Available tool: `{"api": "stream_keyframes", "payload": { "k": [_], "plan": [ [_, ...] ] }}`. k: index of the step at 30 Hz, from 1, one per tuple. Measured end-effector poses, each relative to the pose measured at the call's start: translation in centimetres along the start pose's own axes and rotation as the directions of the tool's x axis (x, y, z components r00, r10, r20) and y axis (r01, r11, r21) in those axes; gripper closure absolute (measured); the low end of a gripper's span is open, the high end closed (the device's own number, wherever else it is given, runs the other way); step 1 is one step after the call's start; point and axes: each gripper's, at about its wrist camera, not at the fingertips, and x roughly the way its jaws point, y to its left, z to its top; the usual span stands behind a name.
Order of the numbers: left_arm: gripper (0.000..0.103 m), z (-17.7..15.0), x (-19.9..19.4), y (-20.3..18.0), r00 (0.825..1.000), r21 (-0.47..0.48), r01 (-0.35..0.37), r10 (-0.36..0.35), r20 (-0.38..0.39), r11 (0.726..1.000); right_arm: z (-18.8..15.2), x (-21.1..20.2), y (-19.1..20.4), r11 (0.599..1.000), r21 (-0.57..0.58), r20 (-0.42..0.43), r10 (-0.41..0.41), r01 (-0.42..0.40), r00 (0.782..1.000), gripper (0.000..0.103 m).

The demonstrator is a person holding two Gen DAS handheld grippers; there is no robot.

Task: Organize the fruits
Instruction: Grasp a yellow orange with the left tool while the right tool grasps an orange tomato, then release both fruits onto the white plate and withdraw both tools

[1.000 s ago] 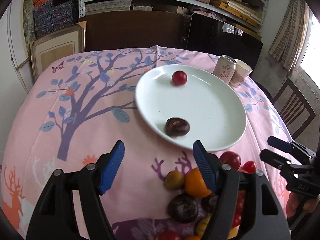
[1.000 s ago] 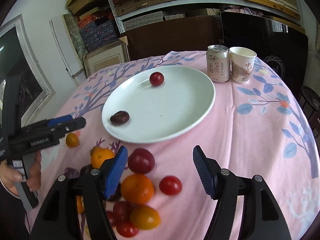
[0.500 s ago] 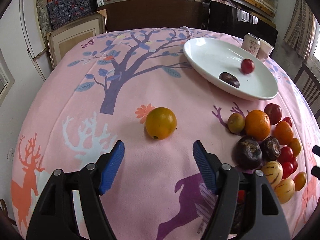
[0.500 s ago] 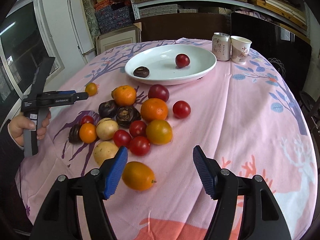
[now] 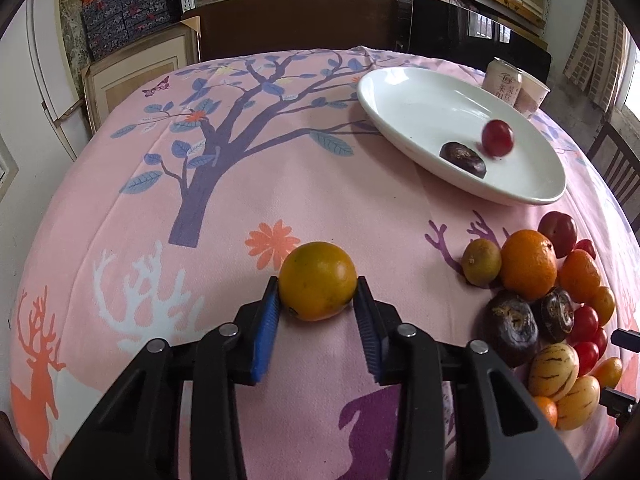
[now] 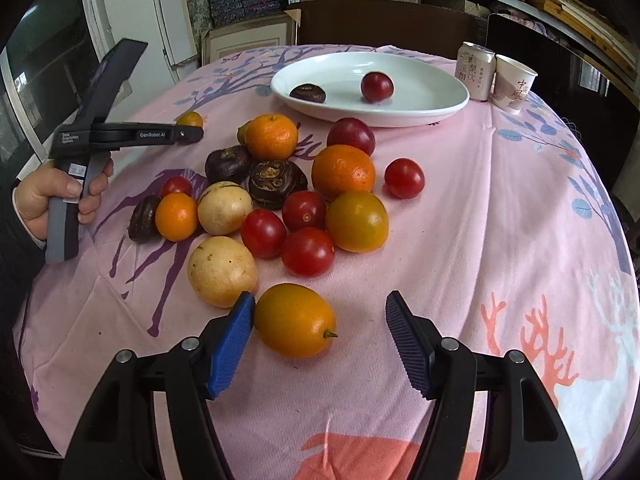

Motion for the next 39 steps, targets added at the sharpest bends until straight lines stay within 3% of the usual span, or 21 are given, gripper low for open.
{"api": "stream_keyframes", "payload": {
  "k": [2,3,6,9,12,19,25,33,35,36,39],
  "plan": [
    [0.067,-0.2,-0.2,0.2,1.0,-0.006,0.007,-0.007,-0.004,1.0,0.0,0.5,0.7,1.0,-0.018,-0.01,0.002,-0.002,1.0,0.052],
    [0.067,-0.3,-0.2,0.2,1.0,-0.006,0.007,-0.007,-0.006,1.0,0.1,0.4,1.0,0.999,-0.024,-0.009,0.039,-0.04,0.999,0.064],
    [0.067,-0.4,-0.5,0.1,1.0,0.0,0.006,-0.006,-0.008,1.0,0.1,0.1,1.2,0.999,-0.016,0.001,0.04,-0.04,0.999,0.065],
    [0.067,-0.5,-1.1,-0.4,1.0,0.011,0.019,-0.019,-0.004,1.0,0.3,-0.7,0.1,0.999,0.026,0.023,0.047,-0.048,0.999,0.065],
    [0.067,-0.2,-2.7,-1.5,0.999,0.043,0.031,-0.033,0.029,0.999,1.3,-2.5,-1.5,0.996,0.077,0.105,0.043,-0.051,0.994,0.065],
    [0.067,3.0,-6.3,-6.0,0.984,0.099,0.107,-0.12,0.132,0.989,7.7,-4.4,-3.9,0.997,0.083,0.29,-0.015,-0.009,0.957,0.065],
    [0.067,6.9,-2.2,-9.6,0.986,0.056,0.138,-0.143,0.091,0.989,13.4,0.4,-4.4,0.997,0.074,0.267,-0.043,0.024,0.963,0.065],
    [0.067,9.4,3.0,-10.4,0.994,-0.008,0.1,-0.1,0.036,0.995,15.1,6.0,-5.7,0.994,0.093,0.176,-0.077,0.061,0.981,0.064],
    [0.067,9.6,3.4,-10.0,0.994,-0.039,0.11,-0.109,0.026,0.993,15.2,6.4,-6.1,0.992,0.104,0.168,-0.088,0.071,0.982,0.055],
    [0.067,9.7,3.5,-9.7,0.993,-0.062,0.114,-0.113,0.019,0.992,15.0,6.1,-6.3,0.991,0.11,0.183,-0.096,0.077,0.978,0.045],
    [0.052,9.6,2.7,-9.4,0.992,-0.059,0.122,-0.119,0.043,0.991,14.7,4.9,-6.6,0.99,0.126,0.222,-0.096,0.069,0.97,0.04]
  ]
}}
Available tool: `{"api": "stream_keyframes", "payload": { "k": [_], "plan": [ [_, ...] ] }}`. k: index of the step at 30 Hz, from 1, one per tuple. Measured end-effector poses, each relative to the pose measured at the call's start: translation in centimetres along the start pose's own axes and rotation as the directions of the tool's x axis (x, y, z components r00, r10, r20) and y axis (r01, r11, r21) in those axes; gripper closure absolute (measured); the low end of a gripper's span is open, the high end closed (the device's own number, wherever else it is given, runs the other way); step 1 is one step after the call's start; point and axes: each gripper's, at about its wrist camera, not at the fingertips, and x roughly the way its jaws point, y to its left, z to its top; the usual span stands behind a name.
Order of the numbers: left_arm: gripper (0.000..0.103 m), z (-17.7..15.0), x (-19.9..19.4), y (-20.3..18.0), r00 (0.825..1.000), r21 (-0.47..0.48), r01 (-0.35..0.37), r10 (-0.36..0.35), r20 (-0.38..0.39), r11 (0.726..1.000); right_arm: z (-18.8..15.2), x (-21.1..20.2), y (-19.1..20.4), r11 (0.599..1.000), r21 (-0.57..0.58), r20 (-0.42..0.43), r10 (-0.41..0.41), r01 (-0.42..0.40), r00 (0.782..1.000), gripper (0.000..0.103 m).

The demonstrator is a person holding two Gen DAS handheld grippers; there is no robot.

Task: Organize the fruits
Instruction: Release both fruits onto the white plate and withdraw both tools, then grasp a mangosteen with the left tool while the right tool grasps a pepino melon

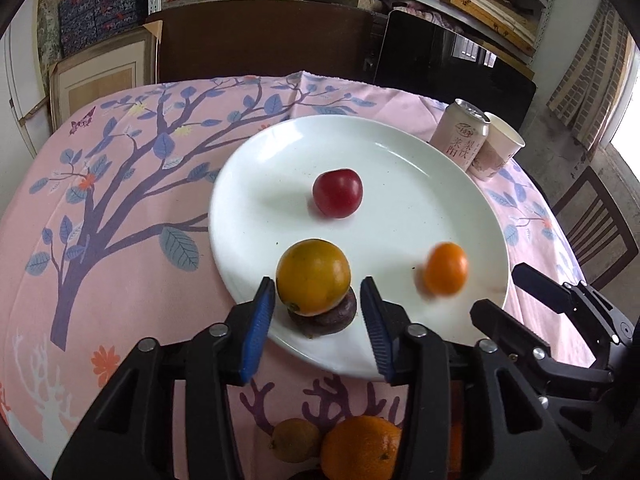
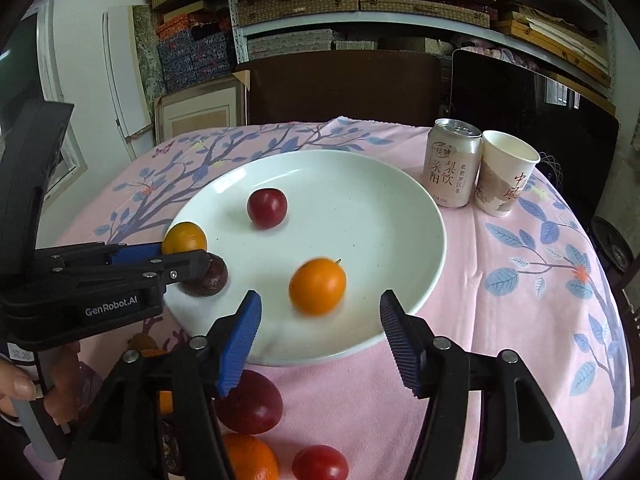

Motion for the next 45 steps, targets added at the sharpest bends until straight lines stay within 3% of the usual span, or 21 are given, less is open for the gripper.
{"api": "stream_keyframes", "payload": {
  "k": [1,2,10,15,20,27,34,35,36,42,43,44,45],
  "plan": [
    [0.04,-0.1,-0.5,0.0,1.0,0.015,-0.016,0.015,0.02,1.0,-0.1,-0.4,-0.2,1.0,0.006,0.003,0.004,-0.004,1.0,0.04],
    [0.037,-0.2,-1.2,0.0,0.999,0.027,-0.03,0.029,0.04,0.999,-0.3,-0.9,-0.5,1.0,0.012,0.005,0.007,-0.007,1.0,0.04],
    [0.031,-3.3,-5.7,0.7,0.997,0.07,-0.018,0.013,0.072,0.997,-4.1,-5.2,-0.6,0.999,-0.02,-0.026,0.036,-0.036,0.999,0.04],
    [0.031,-6.6,-8.0,1.6,0.999,0.098,-0.01,0.005,0.054,0.995,-6.8,-8.9,1.2,0.991,-0.078,-0.034,0.106,-0.108,0.994,0.04],
    [0.03,-9.9,-9.8,3.2,0.999,0.079,-0.012,0.009,0.041,0.997,-9.9,-10.5,4.7,0.967,-0.167,-0.097,0.178,-0.192,0.979,0.04],
    [0.03,-13.2,-11.6,4.8,1.0,0.075,-0.02,0.018,0.022,0.997,-12.7,-10.2,8.3,0.946,-0.21,-0.174,0.213,-0.248,0.961,0.04],
    [0.03,-15.2,-12.6,4.5,1.0,0.1,0.001,-0.001,0.005,0.995,-13.2,-8.5,9.7,0.955,-0.204,-0.221,0.169,-0.215,0.961,0.041],
    [0.03,-15.4,-12.6,4.3,1.0,0.104,0.003,-0.003,0.003,0.995,-13.3,-8.1,9.8,0.958,-0.202,-0.224,0.158,-0.205,0.962,0.043],
    [0.03,-15.6,-12.7,4.2,1.0,0.109,0.005,-0.005,0.001,0.994,-13.4,-7.7,9.9,0.959,-0.201,-0.23,0.151,-0.199,0.961,0.058],
    [0.03,-17.2,-11.9,2.9,0.999,0.161,0.026,-0.019,-0.043,0.987,-13.7,-7.9,9.7,0.964,-0.181,-0.224,0.152,-0.195,0.963,0.06],
    [0.031,-17.4,-11.7,2.6,0.999,0.176,0.023,-0.015,-0.048,0.984,-13.8,-8.0,9.5,0.965,-0.171,-0.226,0.158,-0.198,0.961,0.06],
    [0.045,-17.6,-11.4,2.4,0.998,0.193,0.025,-0.015,-0.053,0.981,-13.8,-8.1,9.2,0.966,-0.164,-0.229,0.16,-0.2,0.96,0.06],
    [0.051,-17.8,-11.0,2.2,0.997,0.207,0.039,-0.025,-0.07,0.978,-13.8,-8.4,8.9,0.966,-0.158,-0.229,0.164,-0.203,0.959,0.06]
  ]
}}
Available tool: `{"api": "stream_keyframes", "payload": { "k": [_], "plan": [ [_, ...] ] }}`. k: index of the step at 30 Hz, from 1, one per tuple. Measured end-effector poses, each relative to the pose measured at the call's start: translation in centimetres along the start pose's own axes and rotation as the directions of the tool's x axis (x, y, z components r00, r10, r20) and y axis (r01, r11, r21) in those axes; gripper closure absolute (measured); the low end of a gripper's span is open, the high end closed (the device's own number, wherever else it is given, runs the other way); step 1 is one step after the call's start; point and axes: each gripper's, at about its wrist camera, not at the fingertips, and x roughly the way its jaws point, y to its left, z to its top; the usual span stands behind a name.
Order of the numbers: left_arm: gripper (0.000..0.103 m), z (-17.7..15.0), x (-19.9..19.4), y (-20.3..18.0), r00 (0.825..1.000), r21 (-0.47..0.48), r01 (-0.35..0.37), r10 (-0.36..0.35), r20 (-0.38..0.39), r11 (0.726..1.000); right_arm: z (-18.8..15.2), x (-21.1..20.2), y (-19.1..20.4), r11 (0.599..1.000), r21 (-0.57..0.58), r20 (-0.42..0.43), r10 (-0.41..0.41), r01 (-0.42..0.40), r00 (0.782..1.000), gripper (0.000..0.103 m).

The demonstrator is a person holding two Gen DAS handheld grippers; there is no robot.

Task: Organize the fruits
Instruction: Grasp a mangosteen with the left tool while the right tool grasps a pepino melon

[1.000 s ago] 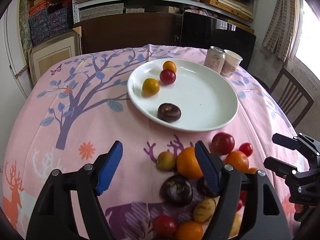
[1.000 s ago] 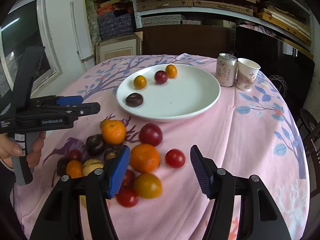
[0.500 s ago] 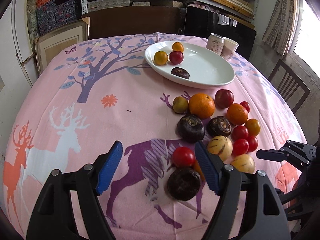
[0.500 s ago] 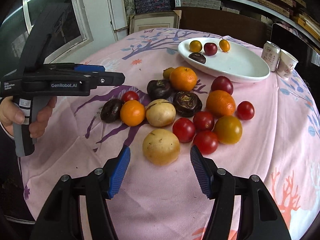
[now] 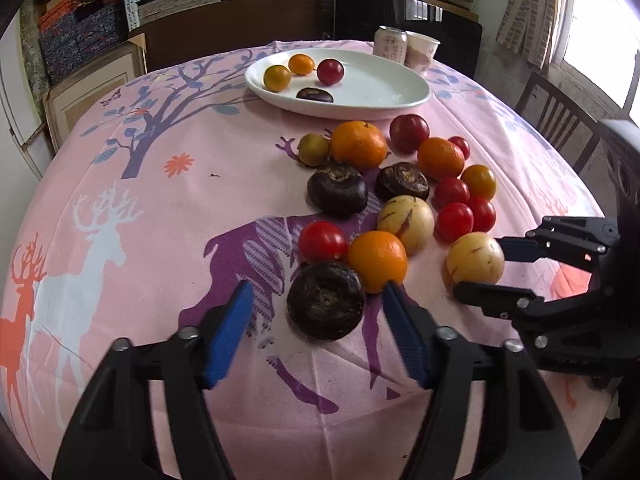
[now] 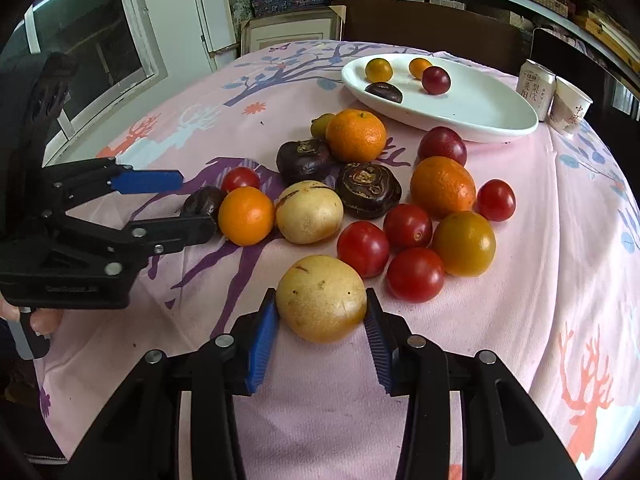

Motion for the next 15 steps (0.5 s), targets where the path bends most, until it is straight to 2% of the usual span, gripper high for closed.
{"api": "stream_keyframes", "payload": {
  "k": [2,3,5,9,11,15],
  "plan": [
    [0.055,0.0,0.3,-0.1,0.999,-0.001,0.038,-0.038,-0.015,0.999,-0.3,-0.3,-0.4,1.0,0.009,0.002,0.004,-0.004,1.0,0.06],
    [0.056,0.0,0.4,-0.3,0.999,0.008,0.033,-0.033,-0.016,0.999,-0.4,-0.6,-0.6,1.0,0.012,0.003,0.005,-0.005,1.0,0.06],
    [0.063,-0.1,0.6,-0.6,1.0,0.033,0.008,-0.007,-0.019,0.999,-0.7,-0.9,-1.1,1.0,0.022,0.006,0.005,-0.005,1.0,0.06],
    [0.063,0.0,0.0,-0.7,0.999,0.04,0.028,-0.027,-0.025,0.999,-0.8,-2.2,-2.0,0.999,0.039,0.032,0.005,-0.006,0.999,0.06],
    [0.063,0.7,-1.3,-1.1,1.0,0.061,0.022,-0.023,0.008,0.998,-0.5,-3.3,-2.5,0.999,0.041,0.067,-0.001,-0.002,0.998,0.06],
    [0.063,4.0,-4.4,-1.6,0.992,0.068,0.009,-0.017,0.123,0.998,1.3,-6.1,-4.4,0.997,0.078,0.174,-0.044,0.031,0.984,0.06]
  ]
}}
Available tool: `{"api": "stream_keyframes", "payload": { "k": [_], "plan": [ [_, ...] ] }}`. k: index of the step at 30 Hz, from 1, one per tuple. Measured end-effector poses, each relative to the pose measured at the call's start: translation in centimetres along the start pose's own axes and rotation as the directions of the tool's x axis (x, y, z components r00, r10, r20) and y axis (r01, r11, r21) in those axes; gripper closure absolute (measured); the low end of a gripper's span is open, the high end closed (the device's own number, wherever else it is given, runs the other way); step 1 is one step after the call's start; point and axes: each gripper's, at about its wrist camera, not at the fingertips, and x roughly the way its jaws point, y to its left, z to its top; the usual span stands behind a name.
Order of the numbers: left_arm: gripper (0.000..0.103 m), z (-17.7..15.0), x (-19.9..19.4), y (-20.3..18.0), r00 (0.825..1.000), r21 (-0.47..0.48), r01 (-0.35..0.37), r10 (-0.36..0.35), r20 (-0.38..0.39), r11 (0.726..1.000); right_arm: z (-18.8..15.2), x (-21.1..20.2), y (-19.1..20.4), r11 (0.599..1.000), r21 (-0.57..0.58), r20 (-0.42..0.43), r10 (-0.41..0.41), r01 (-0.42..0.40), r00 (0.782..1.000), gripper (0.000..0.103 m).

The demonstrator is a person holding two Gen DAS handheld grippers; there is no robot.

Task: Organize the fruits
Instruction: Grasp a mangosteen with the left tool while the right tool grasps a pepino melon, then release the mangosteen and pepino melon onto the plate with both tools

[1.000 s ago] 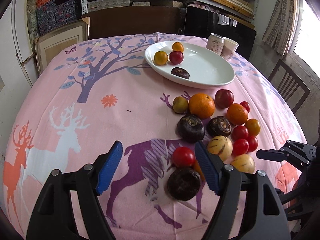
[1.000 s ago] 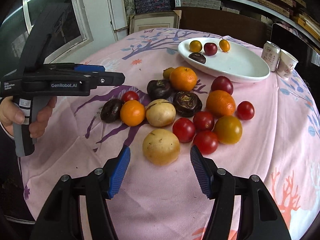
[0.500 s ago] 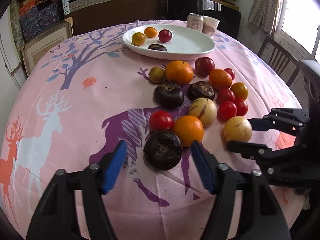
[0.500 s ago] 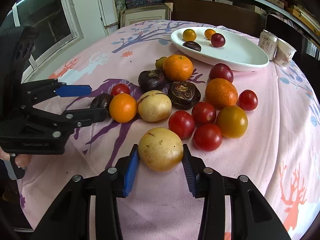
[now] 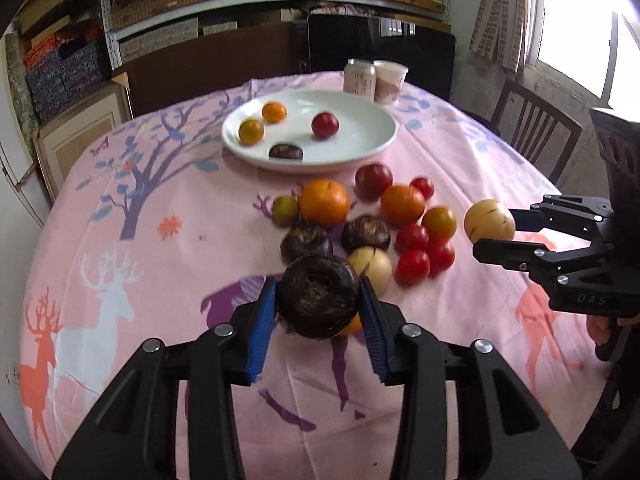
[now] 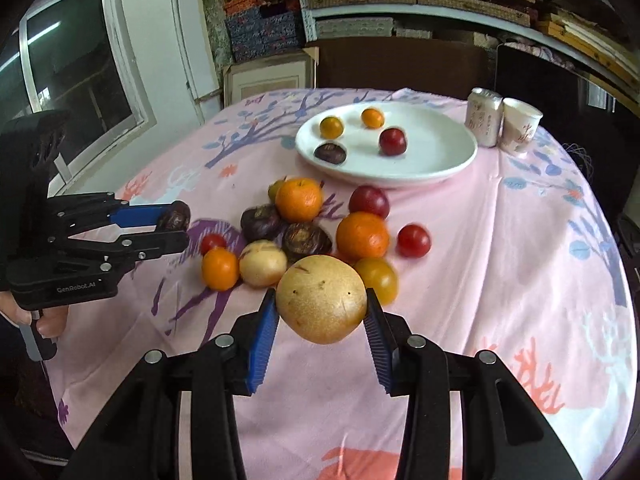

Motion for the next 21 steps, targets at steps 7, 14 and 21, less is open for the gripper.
{"api": "stream_keyframes", "payload": {
  "k": [7,14,21],
  "plan": [
    [0.063,7.5,2.9,0.2,0.995,-0.048,-0.049,0.053,0.086,0.998,5.6,-0.4,-3.5,0.992,0.081,0.191,-0.111,0.097,0.975,0.06],
    [0.063,11.3,10.9,2.0,0.998,-0.155,-0.066,0.066,-0.003,0.986,9.8,6.6,-6.6,0.986,0.145,0.092,-0.091,0.077,0.992,0.06],
    [0.063,12.1,14.6,2.8,0.997,-0.207,-0.072,0.065,-0.043,0.976,10.3,11.9,-7.7,0.98,0.18,-0.004,-0.09,0.089,0.996,0.058]
  ]
}}
